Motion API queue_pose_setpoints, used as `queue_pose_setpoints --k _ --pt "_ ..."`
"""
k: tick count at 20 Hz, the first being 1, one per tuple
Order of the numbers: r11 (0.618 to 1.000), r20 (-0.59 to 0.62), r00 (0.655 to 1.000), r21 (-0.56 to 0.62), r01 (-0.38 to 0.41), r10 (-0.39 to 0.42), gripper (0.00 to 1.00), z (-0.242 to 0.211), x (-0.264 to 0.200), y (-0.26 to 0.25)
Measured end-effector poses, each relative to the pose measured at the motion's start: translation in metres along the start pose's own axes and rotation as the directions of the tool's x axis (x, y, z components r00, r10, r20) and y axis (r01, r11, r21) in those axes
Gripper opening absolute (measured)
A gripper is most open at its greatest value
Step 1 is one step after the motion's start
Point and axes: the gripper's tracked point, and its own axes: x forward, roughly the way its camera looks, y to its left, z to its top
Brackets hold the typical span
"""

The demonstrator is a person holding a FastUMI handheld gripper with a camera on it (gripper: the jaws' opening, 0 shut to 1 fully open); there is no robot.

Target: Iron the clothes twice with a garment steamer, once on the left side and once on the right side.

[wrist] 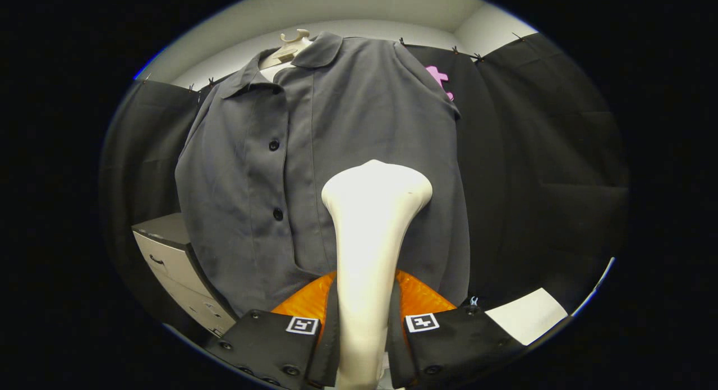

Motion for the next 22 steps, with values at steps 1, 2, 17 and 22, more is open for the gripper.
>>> queue_pose_setpoints --k 1,2,17,22 --pt "1.0 -0.013 1.0 0.001 0.001 -0.001 0.43 -0.008 -0.001 -0.001" --pt "1.0 -0.025 1.0 0.001 0.004 -0.004 0.42 -0.015 -0.001 -0.002" --pt "0.999 -0.162 0.987 0.029 0.013 -0.008 0.43 -0.093 -0.013 -0.008" --pt "0.999 -0.198 0.98 0.048 0.024 -0.014 0.43 -0.111 -0.014 -0.012"
